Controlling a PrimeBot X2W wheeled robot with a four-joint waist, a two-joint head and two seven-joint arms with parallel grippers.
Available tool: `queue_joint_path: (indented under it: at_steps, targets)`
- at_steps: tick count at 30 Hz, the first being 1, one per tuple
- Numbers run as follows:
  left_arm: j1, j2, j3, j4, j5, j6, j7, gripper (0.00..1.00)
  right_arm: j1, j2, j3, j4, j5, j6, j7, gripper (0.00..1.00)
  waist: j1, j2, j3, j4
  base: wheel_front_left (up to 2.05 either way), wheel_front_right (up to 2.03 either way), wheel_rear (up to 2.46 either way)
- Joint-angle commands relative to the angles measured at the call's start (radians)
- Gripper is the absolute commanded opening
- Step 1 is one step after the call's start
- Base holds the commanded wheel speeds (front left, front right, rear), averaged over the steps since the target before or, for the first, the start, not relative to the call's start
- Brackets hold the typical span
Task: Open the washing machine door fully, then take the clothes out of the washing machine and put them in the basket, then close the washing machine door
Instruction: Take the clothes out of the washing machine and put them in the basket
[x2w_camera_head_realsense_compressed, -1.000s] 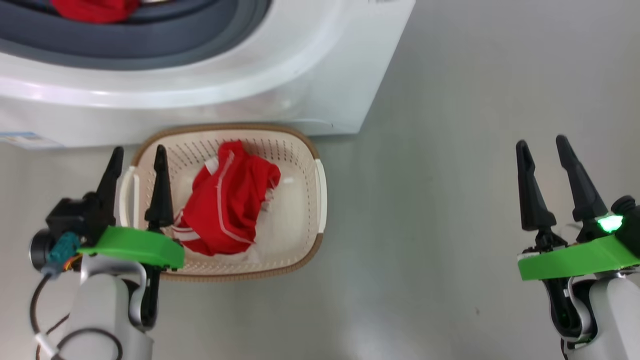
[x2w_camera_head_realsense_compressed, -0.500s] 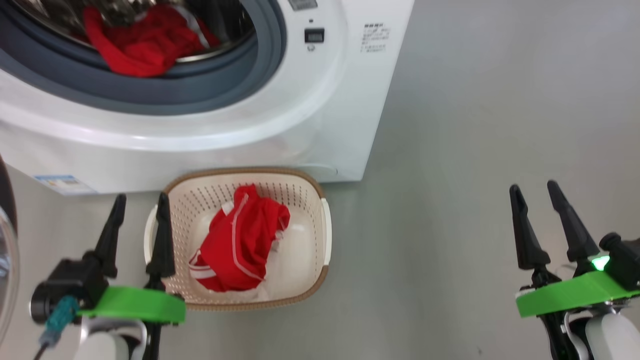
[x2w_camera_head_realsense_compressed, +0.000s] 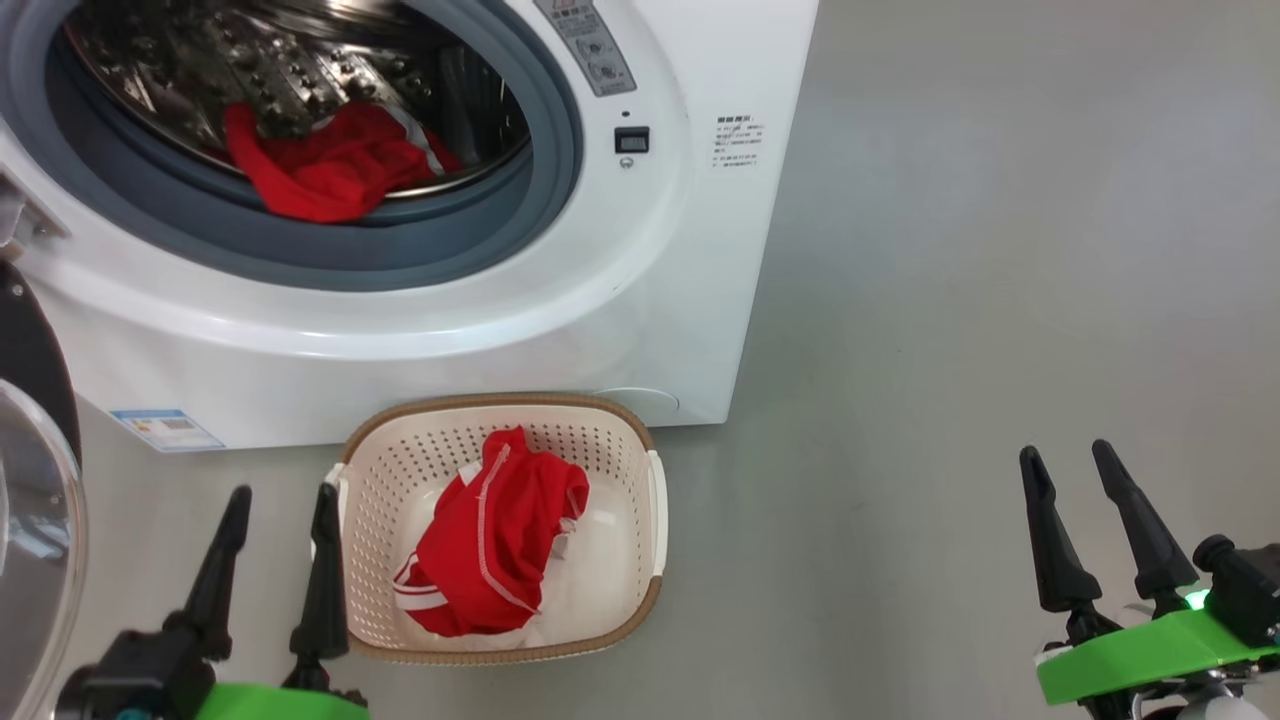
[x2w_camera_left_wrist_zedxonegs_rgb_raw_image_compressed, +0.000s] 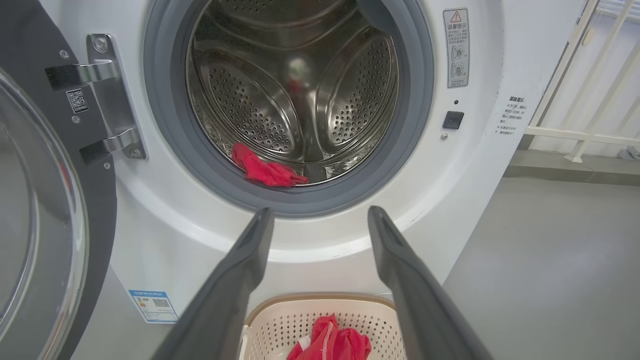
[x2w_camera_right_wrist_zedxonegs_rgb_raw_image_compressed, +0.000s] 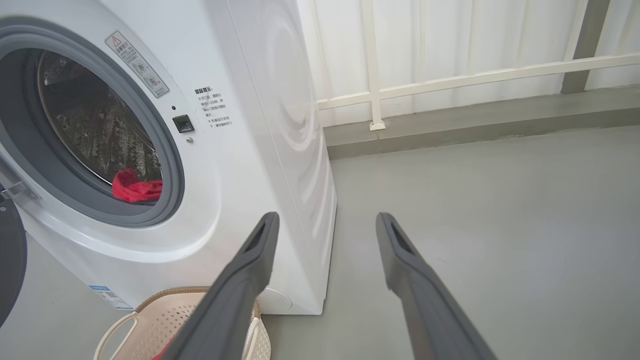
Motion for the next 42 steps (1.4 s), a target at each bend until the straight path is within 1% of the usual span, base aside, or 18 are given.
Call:
queue_joint_path:
  at_steps: [1, 5, 12, 19, 26, 30, 34, 36, 39, 42]
  targets:
    - [0.024, 0.019, 0.026, -0.043, -0.010, 0.011, -0.005, 1.00, 0.012, -0.015, 0.016, -0.024, 0.006, 0.007, -0.006, 1.00, 0.0000, 0.0000, -0.014, 0.001, 0.00, 0.00, 0.00]
    - [0.072, 0.019, 0.015, -0.067, -0.020, 0.022, -0.005, 1.00, 0.033, -0.014, 0.009, -0.025, 0.006, 0.007, -0.006, 1.00, 0.0000, 0.0000, -0.026, 0.001, 0.00, 0.00, 0.00]
    - [0.090, 0.019, 0.010, -0.075, -0.027, 0.031, -0.005, 1.00, 0.043, -0.015, 0.007, -0.025, 0.005, 0.007, -0.006, 1.00, 0.0000, 0.0000, -0.031, 0.001, 0.00, 0.00, 0.00]
    - [0.080, 0.019, 0.006, -0.081, -0.027, 0.031, -0.005, 1.00, 0.037, -0.016, 0.003, -0.028, 0.005, 0.007, -0.006, 1.00, 0.0000, 0.0000, -0.014, 0.003, 0.00, 0.00, 0.00]
    - [0.023, 0.019, -0.012, -0.078, -0.024, 0.040, -0.005, 1.00, 0.011, -0.017, 0.001, -0.032, 0.005, 0.007, -0.006, 1.00, 0.0000, 0.0000, 0.025, 0.006, 0.00, 0.00, 0.00]
    - [-0.052, 0.019, -0.033, -0.042, 0.003, 0.043, -0.005, 1.00, -0.013, -0.015, 0.005, -0.037, 0.004, 0.007, -0.006, 1.00, 0.0000, 0.0000, 0.065, 0.008, 0.00, 0.00, 0.00]
    - [-0.175, 0.024, -0.053, 0.047, 0.050, 0.041, -0.005, 1.00, -0.048, -0.012, 0.015, -0.044, 0.003, 0.007, -0.006, 1.00, 0.0000, 0.0000, 0.123, 0.008, 0.00, 0.00, 0.00]
    - [-0.255, 0.032, -0.064, 0.104, 0.068, 0.040, -0.005, 1.00, -0.068, -0.009, 0.017, -0.048, 0.002, 0.007, -0.006, 1.00, 0.0000, 0.0000, 0.155, 0.006, 0.00, 0.00, 0.00]
    - [-0.386, 0.050, -0.082, 0.198, 0.099, 0.049, -0.005, 1.00, -0.100, -0.004, 0.021, -0.053, 0.003, 0.007, -0.006, 1.00, 0.0000, 0.0000, 0.204, -0.002, 0.00, 0.00, 0.00]
    - [-0.527, 0.072, -0.092, 0.288, 0.129, 0.070, 0.025, 1.00, -0.130, 0.003, 0.026, -0.059, 0.004, 0.007, -0.006, 1.00, 0.0000, 0.0000, 0.253, -0.013, 0.00, 0.00, 0.00]
